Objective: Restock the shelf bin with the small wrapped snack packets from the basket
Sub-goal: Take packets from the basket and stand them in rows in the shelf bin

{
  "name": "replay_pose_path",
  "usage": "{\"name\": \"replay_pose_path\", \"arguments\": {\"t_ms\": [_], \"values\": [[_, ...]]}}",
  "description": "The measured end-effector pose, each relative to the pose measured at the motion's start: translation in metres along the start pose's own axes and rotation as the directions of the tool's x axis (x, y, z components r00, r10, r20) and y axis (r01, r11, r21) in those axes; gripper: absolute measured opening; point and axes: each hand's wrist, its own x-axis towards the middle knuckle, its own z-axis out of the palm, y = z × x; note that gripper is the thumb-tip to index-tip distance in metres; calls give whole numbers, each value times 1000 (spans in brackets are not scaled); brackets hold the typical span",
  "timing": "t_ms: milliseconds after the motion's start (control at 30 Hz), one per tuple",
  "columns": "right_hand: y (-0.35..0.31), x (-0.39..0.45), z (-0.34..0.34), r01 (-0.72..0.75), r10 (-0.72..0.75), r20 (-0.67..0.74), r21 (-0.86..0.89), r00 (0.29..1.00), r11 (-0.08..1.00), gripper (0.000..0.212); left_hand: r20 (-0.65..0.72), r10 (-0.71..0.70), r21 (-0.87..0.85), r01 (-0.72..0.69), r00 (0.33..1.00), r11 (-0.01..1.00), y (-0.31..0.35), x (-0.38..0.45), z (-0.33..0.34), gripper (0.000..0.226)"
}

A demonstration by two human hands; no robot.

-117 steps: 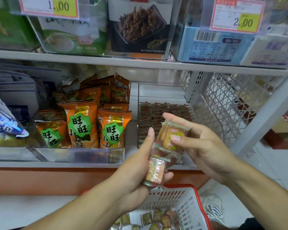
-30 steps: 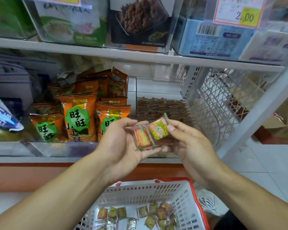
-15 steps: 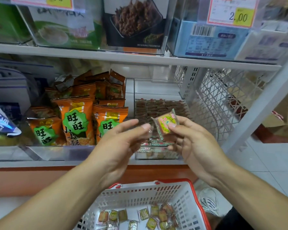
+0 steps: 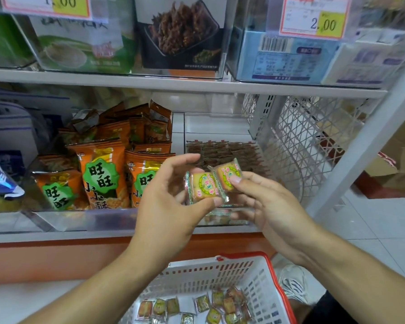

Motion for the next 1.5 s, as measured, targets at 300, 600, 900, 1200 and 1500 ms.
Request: {"name": "replay_pose_path", "arguments": {"t_ms": [300,600,900,1200,1500], "values": [[-14,4,-12,54,-35,305,-56,952,997,35,389,-284,-232,392,876,890,6,11,-8,78],[-19,0,-18,130,-33,523,-151,852,980,36,424,-351,-314,499,835,807,3,2,6,129],[-17,-2,-19,106,122,534,-377,836,920,40,424,-510,-262,640,749,722,0,-3,11,104],[-21,-4,-24,249,-19,419,-502,908,828,44,597,-563,-322,814,571,484,7,2,11,74],[-23,-1,-24,311,-78,343,-703,936,640,41,399,-609,-288,725,685,626,-4,-2,35,86]]}}
